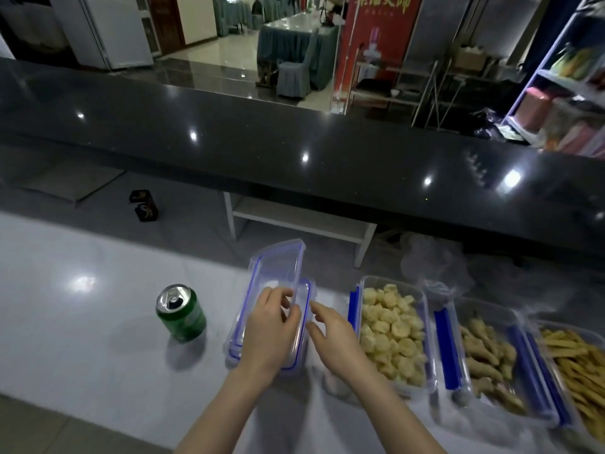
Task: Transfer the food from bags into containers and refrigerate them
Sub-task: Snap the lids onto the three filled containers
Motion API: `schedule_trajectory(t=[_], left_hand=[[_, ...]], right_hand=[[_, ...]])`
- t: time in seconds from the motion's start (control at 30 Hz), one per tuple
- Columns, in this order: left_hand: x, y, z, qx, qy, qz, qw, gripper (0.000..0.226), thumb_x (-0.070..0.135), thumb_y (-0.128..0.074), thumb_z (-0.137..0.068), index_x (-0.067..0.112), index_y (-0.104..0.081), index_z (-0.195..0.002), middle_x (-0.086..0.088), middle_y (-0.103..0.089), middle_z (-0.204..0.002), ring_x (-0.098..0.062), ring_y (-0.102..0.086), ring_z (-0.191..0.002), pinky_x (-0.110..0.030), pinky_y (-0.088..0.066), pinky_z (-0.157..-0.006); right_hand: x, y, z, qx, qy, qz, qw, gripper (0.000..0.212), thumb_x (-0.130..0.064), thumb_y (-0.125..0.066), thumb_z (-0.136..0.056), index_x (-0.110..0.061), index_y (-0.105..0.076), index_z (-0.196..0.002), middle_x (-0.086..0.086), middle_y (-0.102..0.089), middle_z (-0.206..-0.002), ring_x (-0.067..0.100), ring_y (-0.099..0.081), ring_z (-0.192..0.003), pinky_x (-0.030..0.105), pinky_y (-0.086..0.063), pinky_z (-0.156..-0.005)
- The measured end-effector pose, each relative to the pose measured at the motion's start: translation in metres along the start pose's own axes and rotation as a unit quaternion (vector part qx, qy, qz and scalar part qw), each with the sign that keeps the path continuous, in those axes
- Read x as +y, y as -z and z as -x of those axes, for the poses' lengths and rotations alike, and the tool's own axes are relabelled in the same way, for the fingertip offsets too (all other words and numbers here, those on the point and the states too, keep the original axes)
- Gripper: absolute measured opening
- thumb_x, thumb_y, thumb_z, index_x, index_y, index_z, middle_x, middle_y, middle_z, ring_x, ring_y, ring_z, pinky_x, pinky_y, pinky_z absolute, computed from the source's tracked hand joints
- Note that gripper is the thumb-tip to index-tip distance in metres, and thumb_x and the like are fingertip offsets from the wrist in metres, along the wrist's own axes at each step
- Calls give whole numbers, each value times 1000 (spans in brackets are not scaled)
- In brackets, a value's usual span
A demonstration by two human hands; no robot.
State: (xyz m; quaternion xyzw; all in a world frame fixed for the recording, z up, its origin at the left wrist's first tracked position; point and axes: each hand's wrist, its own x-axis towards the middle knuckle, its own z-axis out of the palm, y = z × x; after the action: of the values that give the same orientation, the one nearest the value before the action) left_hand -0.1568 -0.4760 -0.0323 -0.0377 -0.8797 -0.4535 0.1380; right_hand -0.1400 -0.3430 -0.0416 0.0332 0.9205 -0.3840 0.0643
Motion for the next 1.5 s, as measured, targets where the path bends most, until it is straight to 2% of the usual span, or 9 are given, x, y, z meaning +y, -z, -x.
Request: schedule_trajectory(t=[0.13,0.3,0.43,0.53,0.7,0.87,0.97,1.1,1.5], left_hand=[[22,16,-9,24,10,111,994,16,7,-67,-86,14,-66,-100,11,-64,-87,-4,-60,-71,-8,-44,-62],[45,13,-3,3,45,232,972,14,9,-63,-91,20,-69,-98,5,-71,-88,-7,-63,-69,-16,-50,-60],[60,0,4,-10,95,318,943,17,8,-57,-94,21,-67,-99,5,-70,-80,-7,-62,-65,-19,-52,-58],[63,-18,10,-39,127,335,933,17,6,-55,-95,15,-67,-103,0,-69,-73,-9,-60,-62,-22,-51,-57],[57,-54,21,-110,171,267,942,27,12,-49,-97,27,-65,-112,-9,-70,-80,-15,-62,-67,-36,-56,-67],[55,-79,33,-153,146,163,964,18,25,-66,-88,24,-67,-106,-1,-67,-91,-12,-66,-75,-27,-55,-71],[49,-88,35,-154,136,110,973,16,25,-70,-84,25,-68,-100,-3,-63,-99,-13,-66,-78,-35,-56,-79],[47,-92,35,-173,130,93,972,17,26,-68,-86,29,-63,-103,1,-65,-98,-8,-64,-81,-23,-50,-72],[34,-74,40,-144,190,103,966,21,18,-69,-85,20,-60,-104,-10,-64,-78,-18,-57,-66,-28,-46,-65]], right_hand=[[-6,12,1,33,-12,-117,993,53,-29,-50,-97,-24,-32,-147,-7,-45,-142,7,-55,-116,24,-42,-99],[-4,40,5,111,-5,-256,960,42,-29,-51,-98,-38,-37,-136,-21,-53,-128,-11,-60,-98,19,-49,-89],[14,65,15,159,-77,-303,936,52,-34,-50,-98,-30,-30,-146,-12,-50,-128,3,-56,-108,27,-48,-92],[37,78,23,218,-119,-297,922,45,-35,-53,-96,-30,-42,-139,-7,-61,-121,12,-60,-108,39,-53,-93],[77,91,42,287,-162,-249,911,27,-31,-58,-93,-23,-61,-119,-1,-68,-97,15,-65,-87,31,-53,-74],[98,95,54,303,-179,-202,914,6,-23,-64,-87,-28,-64,-87,2,-65,-76,20,-61,-71,39,-52,-69],[104,96,54,304,-190,-177,917,12,-21,-66,-84,-20,-67,-97,5,-65,-81,22,-61,-74,38,-52,-71],[109,96,52,288,-206,-146,924,23,-21,-64,-86,-13,-67,-107,10,-65,-90,19,-59,-74,28,-44,-66],[101,83,46,233,-181,-119,948,24,-26,-63,-89,-14,-65,-110,1,-58,-100,12,-58,-81,19,-44,-64]])
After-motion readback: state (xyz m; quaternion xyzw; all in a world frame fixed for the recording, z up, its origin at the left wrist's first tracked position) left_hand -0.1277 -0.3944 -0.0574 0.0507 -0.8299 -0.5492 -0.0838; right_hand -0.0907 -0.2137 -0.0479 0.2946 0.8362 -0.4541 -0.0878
